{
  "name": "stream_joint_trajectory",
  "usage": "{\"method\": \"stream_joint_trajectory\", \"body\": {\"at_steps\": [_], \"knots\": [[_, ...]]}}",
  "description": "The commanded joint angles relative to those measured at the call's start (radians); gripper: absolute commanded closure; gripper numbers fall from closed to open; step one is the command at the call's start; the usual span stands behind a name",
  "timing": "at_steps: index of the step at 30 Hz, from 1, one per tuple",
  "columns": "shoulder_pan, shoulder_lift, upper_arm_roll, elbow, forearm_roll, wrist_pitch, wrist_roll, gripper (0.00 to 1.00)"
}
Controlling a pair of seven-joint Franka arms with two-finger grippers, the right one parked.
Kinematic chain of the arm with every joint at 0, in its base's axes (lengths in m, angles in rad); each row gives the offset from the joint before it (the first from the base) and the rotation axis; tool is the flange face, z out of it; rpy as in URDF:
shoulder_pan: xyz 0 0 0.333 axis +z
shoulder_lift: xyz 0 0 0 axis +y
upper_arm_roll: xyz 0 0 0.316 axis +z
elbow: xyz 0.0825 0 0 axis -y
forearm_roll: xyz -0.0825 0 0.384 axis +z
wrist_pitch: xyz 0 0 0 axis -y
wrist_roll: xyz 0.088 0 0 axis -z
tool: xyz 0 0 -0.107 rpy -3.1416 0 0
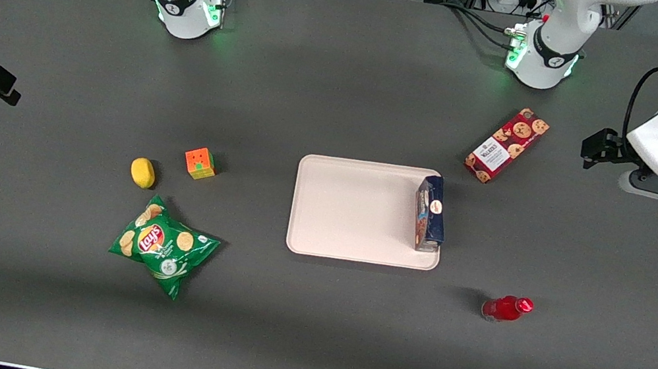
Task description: Place cookie box on tray
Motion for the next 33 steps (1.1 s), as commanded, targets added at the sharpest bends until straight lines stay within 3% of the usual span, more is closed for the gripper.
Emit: {"method": "stream_joint_trajectory", "body": {"at_steps": [1,33], "knots": [[-0.01,-0.056,0.012,-0.043,-0.041,0.024,0.012,0.0],[-0.016,-0.053,0.019,-0.012,-0.026,0.106,0.016,0.0]]}}
